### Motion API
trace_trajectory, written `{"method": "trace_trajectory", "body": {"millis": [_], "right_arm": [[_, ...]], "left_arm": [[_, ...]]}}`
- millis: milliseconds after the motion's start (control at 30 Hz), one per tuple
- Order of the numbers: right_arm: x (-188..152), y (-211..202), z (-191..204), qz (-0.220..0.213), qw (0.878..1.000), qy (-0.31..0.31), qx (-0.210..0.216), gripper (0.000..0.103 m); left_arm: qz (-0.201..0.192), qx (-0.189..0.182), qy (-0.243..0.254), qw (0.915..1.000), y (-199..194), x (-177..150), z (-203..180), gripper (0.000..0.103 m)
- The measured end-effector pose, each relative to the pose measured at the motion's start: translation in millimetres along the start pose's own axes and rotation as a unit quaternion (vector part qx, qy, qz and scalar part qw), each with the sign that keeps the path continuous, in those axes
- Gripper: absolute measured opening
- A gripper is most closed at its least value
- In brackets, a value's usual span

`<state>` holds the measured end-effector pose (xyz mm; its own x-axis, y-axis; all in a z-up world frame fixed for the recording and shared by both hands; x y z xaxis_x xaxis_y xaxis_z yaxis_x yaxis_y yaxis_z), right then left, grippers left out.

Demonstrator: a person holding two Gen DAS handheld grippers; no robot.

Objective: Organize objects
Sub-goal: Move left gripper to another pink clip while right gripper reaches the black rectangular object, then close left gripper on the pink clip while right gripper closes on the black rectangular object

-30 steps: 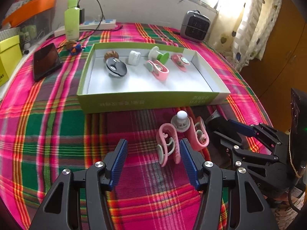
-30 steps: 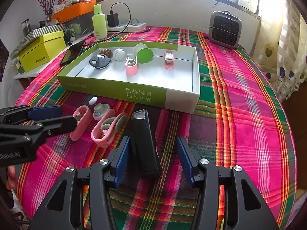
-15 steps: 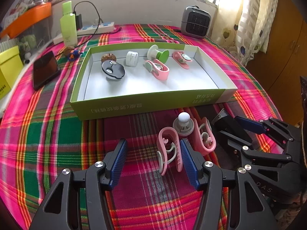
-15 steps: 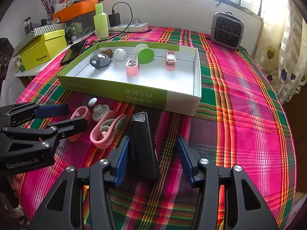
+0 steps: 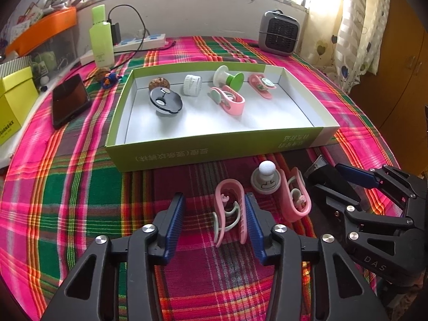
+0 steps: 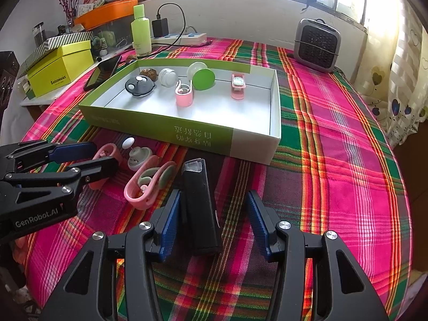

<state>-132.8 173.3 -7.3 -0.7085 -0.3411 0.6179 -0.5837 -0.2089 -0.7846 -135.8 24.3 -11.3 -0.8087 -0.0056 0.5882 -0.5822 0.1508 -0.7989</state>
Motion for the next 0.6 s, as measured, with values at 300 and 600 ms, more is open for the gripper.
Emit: {"method": "trace_trajectory", "body": {"millis": [300, 600], "right_arm": [[-0.6, -1.9, 3.7, -0.004, 1.000, -0.003, 0.009, 0.025], [-0.1, -5.0, -2.8, -0.009, 0.999, 0.021, 0.024, 0.025]], "left_arm": [[-0.004, 0.010, -0.008, 0.9999, -1.1, 0.2, 6.4, 0.023], [-0.004, 0.005, -0.018, 0.9998, -2.1, 1.0, 10.2, 0.021]]}}
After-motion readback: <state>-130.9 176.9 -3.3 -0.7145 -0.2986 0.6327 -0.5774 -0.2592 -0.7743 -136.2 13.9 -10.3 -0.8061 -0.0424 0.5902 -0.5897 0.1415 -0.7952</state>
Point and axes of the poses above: each gripper's, at about its wrist camera, not at the fingertips, and y roughly the way its jaws point, z to its left, x to its top, the point moved 3 cm from there along y, roughly the way its jaws point, and after that the axes turned 4 degrees about -y, right-handed, at the moved point
